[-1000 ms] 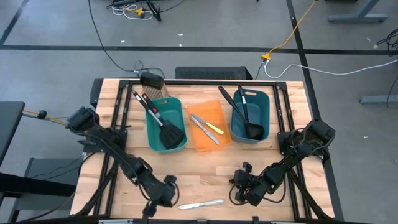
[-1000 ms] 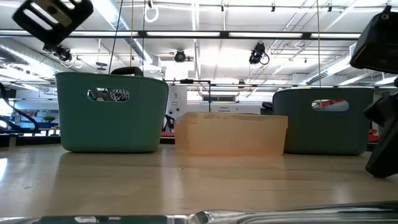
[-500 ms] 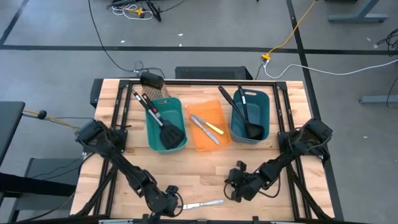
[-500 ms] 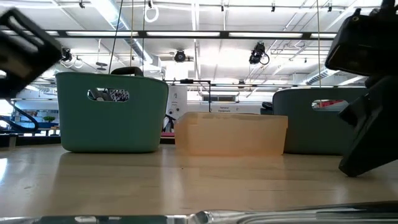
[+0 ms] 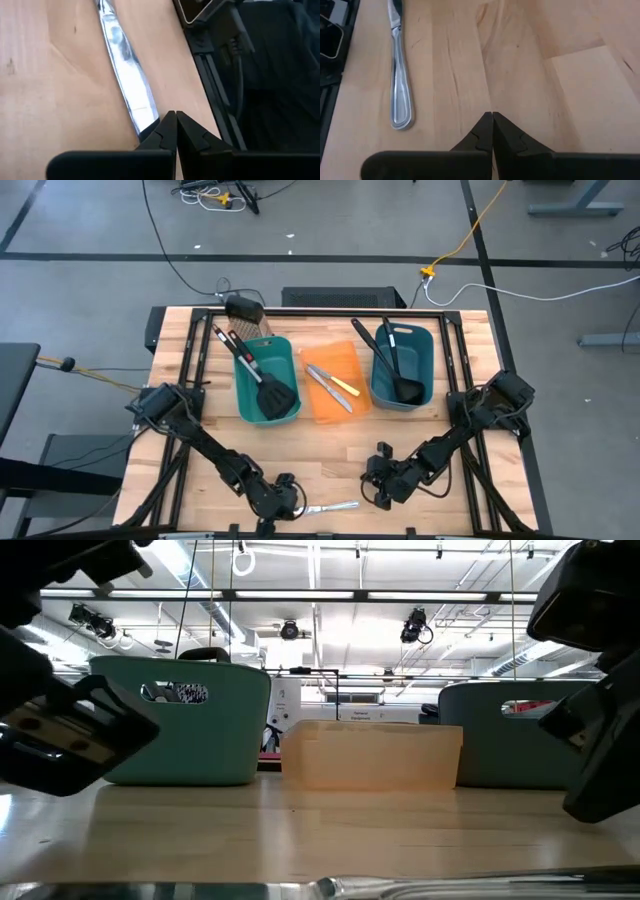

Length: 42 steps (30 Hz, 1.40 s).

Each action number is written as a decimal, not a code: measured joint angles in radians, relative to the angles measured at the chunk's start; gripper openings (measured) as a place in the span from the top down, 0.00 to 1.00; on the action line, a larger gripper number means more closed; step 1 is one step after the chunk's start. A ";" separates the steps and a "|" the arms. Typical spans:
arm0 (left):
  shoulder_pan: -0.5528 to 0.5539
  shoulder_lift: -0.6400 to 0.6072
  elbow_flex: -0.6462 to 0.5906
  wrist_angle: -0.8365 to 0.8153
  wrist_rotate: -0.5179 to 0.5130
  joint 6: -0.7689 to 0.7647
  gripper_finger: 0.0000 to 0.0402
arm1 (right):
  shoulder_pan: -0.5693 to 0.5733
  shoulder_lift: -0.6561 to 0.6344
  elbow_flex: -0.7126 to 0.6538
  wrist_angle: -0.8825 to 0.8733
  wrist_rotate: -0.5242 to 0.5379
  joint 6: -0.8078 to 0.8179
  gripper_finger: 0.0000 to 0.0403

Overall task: Pick & Place Kitchen Items
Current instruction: Put the silver table knife into the orange bin

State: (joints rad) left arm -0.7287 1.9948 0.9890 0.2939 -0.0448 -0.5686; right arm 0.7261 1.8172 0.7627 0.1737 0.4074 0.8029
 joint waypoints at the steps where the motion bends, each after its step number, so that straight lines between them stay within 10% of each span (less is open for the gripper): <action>1: 0.002 0.001 0.000 0.000 -0.007 0.000 0.99 | 0.000 0.000 0.000 0.000 0.000 -0.002 0.98; 42: 0.032 -0.082 0.028 -0.307 -0.110 0.081 0.99 | 0.051 -0.003 0.029 -0.004 0.021 -0.026 0.98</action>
State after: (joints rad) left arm -0.6968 1.9129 1.0172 -0.0134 -0.1550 -0.4877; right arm 0.7773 1.8141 0.7918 0.1699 0.4282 0.7769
